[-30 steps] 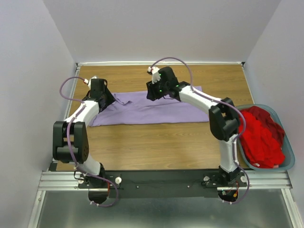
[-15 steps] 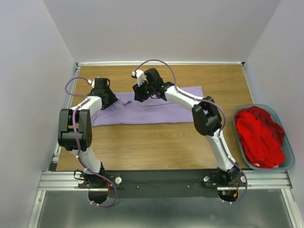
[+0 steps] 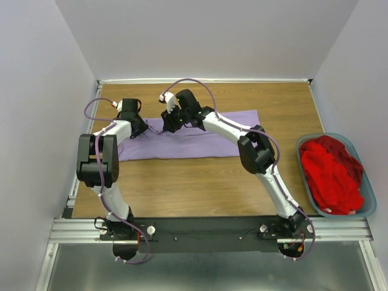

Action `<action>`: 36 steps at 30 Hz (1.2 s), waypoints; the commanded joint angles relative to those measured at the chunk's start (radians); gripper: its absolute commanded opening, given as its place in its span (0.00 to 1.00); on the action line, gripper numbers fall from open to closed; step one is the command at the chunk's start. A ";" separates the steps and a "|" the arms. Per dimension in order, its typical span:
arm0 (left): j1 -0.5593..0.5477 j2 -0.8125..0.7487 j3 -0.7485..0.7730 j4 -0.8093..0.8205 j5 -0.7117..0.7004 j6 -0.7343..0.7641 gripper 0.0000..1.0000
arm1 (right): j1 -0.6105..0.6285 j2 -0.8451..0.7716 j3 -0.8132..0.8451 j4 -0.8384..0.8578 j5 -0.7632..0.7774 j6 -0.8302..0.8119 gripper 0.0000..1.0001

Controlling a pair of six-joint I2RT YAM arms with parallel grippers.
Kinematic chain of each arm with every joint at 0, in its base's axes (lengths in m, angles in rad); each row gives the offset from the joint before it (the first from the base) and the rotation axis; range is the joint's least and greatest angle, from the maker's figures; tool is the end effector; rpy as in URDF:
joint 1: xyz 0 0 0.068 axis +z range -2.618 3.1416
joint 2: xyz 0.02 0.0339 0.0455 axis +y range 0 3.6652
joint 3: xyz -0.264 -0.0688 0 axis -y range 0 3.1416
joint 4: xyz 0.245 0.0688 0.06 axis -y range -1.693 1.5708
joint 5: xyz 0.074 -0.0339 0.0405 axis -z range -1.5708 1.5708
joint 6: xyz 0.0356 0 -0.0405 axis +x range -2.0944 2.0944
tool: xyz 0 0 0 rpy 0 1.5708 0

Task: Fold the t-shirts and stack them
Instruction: Fold the tshirt

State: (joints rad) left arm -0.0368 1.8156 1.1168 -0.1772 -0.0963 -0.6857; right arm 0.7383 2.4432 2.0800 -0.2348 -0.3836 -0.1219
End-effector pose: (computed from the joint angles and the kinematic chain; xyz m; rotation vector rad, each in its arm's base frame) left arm 0.3801 -0.0106 0.1739 -0.8220 2.3100 -0.2032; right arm 0.4059 0.3874 0.1920 -1.1275 1.9138 0.7633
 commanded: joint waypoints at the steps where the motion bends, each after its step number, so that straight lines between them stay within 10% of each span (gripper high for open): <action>1: 0.002 0.010 0.025 -0.001 -0.031 -0.006 0.34 | 0.022 0.042 0.046 -0.012 -0.047 -0.018 0.48; 17: 0.002 -0.006 0.044 -0.031 -0.046 0.028 0.00 | 0.049 0.143 0.143 -0.012 -0.035 -0.036 0.48; 36: 0.014 -0.045 0.124 -0.116 -0.074 0.087 0.00 | 0.073 0.205 0.181 -0.005 0.121 -0.059 0.25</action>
State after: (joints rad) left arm -0.0326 1.8141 1.2175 -0.2661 -0.1417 -0.6209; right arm 0.8040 2.6179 2.2375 -0.2344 -0.3344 -0.1608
